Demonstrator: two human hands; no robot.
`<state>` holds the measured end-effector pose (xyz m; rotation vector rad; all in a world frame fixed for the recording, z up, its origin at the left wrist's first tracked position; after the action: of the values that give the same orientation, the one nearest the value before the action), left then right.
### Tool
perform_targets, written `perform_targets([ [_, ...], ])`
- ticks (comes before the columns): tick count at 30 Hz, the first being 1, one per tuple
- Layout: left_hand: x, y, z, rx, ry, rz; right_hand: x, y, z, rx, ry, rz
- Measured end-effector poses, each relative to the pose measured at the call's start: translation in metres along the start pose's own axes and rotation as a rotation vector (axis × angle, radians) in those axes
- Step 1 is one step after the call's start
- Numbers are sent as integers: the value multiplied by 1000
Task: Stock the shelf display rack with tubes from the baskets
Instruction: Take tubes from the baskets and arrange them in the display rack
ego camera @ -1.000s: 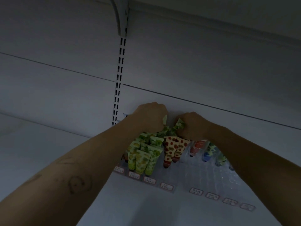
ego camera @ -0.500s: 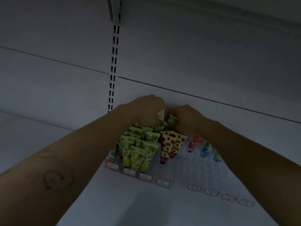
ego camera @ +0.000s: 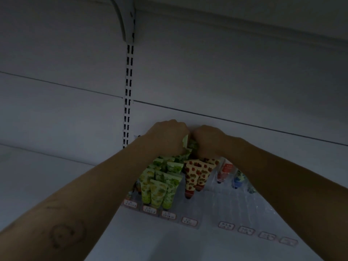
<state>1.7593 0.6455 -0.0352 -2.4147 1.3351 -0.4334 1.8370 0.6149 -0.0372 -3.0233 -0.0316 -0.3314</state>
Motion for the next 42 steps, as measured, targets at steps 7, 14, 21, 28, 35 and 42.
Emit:
perform_targets([
  [7, -10, -6, 7, -159, 151, -98, 3, -2, 5, 12, -23, -16],
  [14, -7, -7, 6, -129, 116, -47, -2, -8, 1, 17, -37, -53],
  [21, -3, -10, 6, -144, 98, -18, 0, -10, 17, 65, -101, -68],
  [28, -4, -9, 9, -159, 55, -24, 1, -9, 24, -27, -156, -56],
  [35, -4, -7, 5, -156, 109, -45, 0, -14, 20, -62, -114, -47],
  [42, -2, -11, 4, -172, 119, -13, -1, -18, 28, -78, -58, -48],
])
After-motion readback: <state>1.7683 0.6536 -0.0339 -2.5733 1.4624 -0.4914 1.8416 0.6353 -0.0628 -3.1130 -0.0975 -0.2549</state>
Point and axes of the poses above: each hand's wrist, its own y-axis away from the middle knuckle, its own z-axis out of the palm, x = y × z, the point moved 7 cm from there along -y, towards the middle knuckle, and after that the axes turned 6 degrees about x, right-handed, at the moved point
